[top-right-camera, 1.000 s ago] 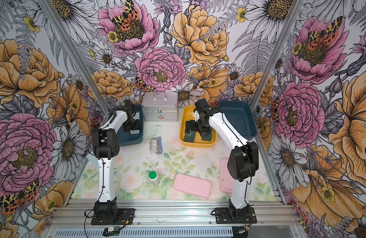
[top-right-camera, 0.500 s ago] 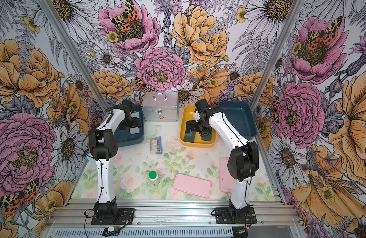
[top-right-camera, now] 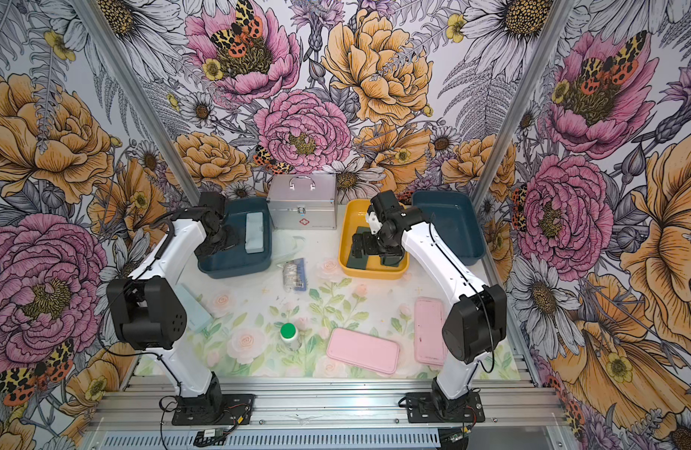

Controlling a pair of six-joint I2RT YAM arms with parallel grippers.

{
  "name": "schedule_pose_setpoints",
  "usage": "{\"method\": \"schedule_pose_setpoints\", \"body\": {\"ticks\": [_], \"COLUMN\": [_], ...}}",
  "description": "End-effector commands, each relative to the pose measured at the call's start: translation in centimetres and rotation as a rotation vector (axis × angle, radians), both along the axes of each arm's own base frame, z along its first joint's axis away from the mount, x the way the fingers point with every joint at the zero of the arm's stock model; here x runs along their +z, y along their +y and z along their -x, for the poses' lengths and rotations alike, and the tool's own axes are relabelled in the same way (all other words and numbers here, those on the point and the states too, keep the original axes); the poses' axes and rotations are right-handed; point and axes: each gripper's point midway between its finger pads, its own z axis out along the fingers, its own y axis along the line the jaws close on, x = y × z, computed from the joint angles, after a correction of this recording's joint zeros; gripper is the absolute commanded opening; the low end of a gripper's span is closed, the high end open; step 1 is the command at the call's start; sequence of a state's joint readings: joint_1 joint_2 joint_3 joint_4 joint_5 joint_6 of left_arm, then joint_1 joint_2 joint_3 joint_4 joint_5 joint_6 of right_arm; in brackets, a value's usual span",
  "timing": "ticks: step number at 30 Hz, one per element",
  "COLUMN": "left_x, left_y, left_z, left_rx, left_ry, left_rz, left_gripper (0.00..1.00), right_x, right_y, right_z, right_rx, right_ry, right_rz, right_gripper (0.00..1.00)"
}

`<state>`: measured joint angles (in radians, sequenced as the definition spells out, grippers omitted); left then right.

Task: Place the pencil cases by color into the storage box
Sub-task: Place the pencil case at the storage box, then pick up the pencil case from the center of the board.

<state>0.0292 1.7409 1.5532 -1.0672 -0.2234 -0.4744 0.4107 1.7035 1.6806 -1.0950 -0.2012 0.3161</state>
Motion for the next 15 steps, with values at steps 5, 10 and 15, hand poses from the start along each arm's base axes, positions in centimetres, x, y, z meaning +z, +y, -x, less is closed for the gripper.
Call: {"method": "schedule_pose_setpoints", "body": {"ticks": [5, 10, 15], "left_x": [-0.9, -2.2, -4.4], "left_y": [5.0, 5.9, 6.3], "left_z": [9.5, 13.1, 13.7], "left_rx": [0.253, 0.298, 0.292], "left_ry": [0.012, 0.013, -0.001], "left_rz": [0.033, 0.065, 0.092], "left_gripper": [0.99, 0.99, 0.99], "right_x": [1.7, 1.6, 1.6], "right_y": [1.2, 1.7, 2.0], "right_z": [1.9, 2.9, 3.1], "right_rx": [0.073, 0.102, 0.125], "right_ry": [-0.120, -0.122, -0.118], "right_rz": [0.021, 0.004, -0.008], "right_gripper": [1.00, 0.99, 0.99]}}
